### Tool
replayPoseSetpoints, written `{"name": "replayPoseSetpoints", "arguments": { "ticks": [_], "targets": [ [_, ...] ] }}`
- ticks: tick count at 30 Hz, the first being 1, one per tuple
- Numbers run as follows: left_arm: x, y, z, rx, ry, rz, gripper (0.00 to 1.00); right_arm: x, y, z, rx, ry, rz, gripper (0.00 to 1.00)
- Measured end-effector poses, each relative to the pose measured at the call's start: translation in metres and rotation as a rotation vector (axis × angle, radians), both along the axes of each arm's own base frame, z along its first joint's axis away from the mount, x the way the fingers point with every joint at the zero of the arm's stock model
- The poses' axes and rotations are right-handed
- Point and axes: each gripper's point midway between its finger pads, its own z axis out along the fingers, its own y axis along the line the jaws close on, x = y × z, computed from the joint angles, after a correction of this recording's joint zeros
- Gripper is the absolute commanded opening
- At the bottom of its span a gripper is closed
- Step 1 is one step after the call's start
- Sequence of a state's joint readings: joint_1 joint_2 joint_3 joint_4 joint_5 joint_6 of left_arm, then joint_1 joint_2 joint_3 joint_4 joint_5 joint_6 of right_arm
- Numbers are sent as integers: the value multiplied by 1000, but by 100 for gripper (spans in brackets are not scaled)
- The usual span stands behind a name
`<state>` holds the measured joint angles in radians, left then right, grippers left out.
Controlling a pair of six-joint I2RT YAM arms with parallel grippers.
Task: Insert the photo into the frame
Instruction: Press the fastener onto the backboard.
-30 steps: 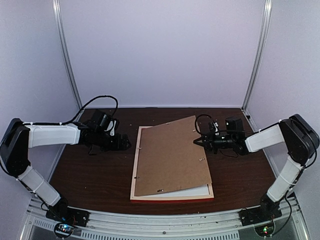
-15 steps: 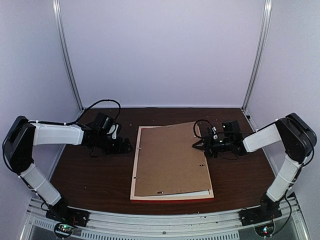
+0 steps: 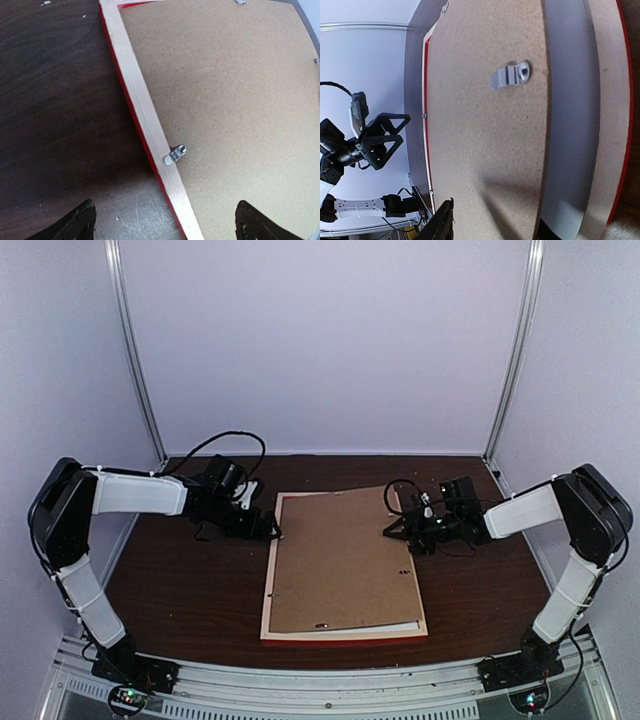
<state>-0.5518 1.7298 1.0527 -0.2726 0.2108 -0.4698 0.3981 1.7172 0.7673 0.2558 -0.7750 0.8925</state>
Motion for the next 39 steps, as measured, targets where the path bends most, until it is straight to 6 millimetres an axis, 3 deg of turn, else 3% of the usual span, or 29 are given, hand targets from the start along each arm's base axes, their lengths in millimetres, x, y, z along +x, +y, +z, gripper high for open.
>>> {"name": "replayPoseSetpoints", "arguments": {
  "ticks": [7, 18, 30, 39],
  "targets": [
    [9, -20, -3, 14, -22, -106, 98, -1, -2, -7, -35, 13, 8, 47],
    [20, -36, 1, 23, -72, -192, 98, 1, -2, -20, -73, 30, 29, 48],
    [14, -61, -13, 33, -59, -305, 98, 1, -2, -21, -89, 30, 44, 48],
    [18, -69, -18, 52, -68, -332, 97, 1, -2, -21, -90, 32, 44, 48]
  ]
}}
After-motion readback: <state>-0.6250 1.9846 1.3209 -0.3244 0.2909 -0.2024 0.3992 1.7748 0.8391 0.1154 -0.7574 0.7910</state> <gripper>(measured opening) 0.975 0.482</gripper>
